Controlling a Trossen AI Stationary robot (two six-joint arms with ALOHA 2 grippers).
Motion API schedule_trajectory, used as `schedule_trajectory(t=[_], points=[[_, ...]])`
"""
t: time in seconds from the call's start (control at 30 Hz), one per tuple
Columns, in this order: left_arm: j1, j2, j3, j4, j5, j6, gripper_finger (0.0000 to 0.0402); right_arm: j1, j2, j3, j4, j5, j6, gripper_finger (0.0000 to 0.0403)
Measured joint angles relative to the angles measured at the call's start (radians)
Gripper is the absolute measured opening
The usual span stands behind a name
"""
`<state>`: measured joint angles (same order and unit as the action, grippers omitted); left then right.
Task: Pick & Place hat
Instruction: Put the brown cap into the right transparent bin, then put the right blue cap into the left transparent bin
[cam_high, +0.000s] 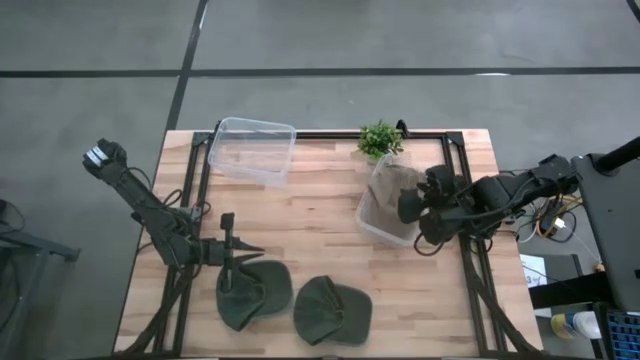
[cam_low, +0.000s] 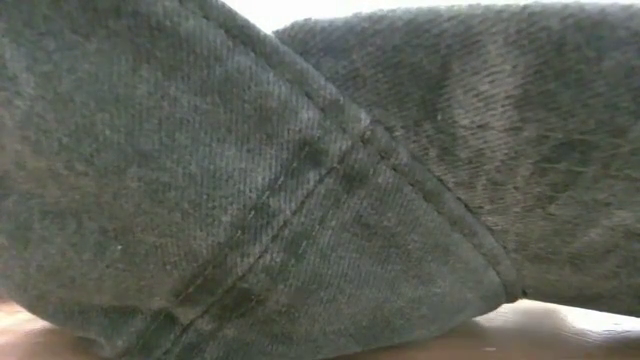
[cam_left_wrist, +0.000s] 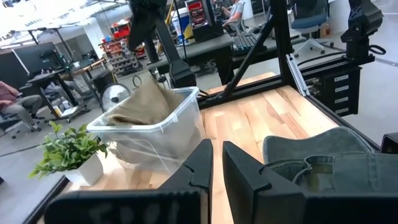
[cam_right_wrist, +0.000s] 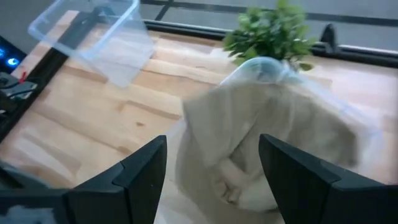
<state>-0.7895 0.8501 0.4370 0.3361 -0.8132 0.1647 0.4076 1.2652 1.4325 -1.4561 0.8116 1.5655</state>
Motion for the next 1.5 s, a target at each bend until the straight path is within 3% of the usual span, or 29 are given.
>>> schedule_trajectory(t=[0.13, 0.27, 0.47, 0.67, 1.0, 1.5], points=[[0.000, 0.000, 0.000, -0.010, 0.000, -0.010, 0.0030, 0.000, -0.002, 0.036, -0.089, 0.023, 0.035, 0.0246], [0.000, 0.000, 0.000, -0.010, 0.000, -0.013, 0.0030, 0.000, 0.001, 0.033, -0.030, 0.037, -0.061, 0.0249], [0.000, 0.000, 0.000, -0.016, 0.000, -0.034, 0.0030, 0.000, 0.042, 0.015, 0.263, 0.011, -0.443, 0.0248], [0.000, 0.000, 0.000, -0.018, 0.000, -0.053, 0.0030, 0.000, 0.137, 0.014, 0.496, -0.128, -0.784, 0.0236], [0.000, 0.000, 0.000, -0.034, 0.000, -0.099, 0.0030, 0.000, 0.305, 0.030, 0.529, -0.229, -0.818, 0.0232], [0.000, 0.000, 0.000, -0.043, 0.000, -0.095, 0.0030, 0.007, 0.530, 0.140, 0.575, -0.629, -0.873, 0.0208]])
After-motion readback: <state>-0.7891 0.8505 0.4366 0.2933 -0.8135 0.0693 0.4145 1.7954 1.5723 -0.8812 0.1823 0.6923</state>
